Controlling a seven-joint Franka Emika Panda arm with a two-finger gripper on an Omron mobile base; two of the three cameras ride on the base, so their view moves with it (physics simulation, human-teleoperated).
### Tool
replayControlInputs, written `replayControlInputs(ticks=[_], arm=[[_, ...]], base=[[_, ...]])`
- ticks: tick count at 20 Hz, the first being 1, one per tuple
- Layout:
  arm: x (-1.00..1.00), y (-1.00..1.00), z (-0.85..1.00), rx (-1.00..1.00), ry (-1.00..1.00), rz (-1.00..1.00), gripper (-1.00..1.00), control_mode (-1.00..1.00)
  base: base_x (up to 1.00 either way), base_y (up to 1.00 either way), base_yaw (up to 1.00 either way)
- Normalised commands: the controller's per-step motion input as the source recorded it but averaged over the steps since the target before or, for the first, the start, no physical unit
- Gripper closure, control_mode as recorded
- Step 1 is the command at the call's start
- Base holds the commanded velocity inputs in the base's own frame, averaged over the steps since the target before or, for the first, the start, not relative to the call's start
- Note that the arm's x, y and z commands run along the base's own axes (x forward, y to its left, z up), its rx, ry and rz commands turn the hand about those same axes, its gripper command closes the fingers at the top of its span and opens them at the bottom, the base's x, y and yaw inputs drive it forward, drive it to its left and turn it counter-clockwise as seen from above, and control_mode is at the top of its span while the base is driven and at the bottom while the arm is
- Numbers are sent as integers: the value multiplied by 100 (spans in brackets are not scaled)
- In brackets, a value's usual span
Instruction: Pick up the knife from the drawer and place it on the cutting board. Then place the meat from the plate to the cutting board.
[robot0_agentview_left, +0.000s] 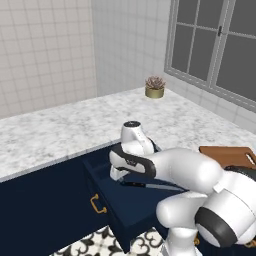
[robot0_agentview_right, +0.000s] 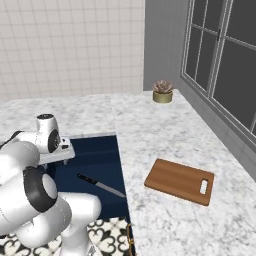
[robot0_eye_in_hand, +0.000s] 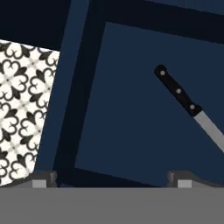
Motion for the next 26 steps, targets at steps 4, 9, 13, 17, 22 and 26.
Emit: replayControlInputs(ticks=[4,9,13,17,22,26], arm=[[15,-32,-12,-5,1,27,-100,-100],[20,-60,-28,0,2,29,-100,-100],[30,-47,-37,0,5,22,-100,-100],[41,-3,-42,-4,2,3,-100,-100],[26,0,-30,0,-2,0,-100,-100],[36,0,-37,0,0,0,-100,-100]], base=[[0,0,0],[0,0,0],[0,0,0],[0,0,0],[0,0,0],[0,0,0]])
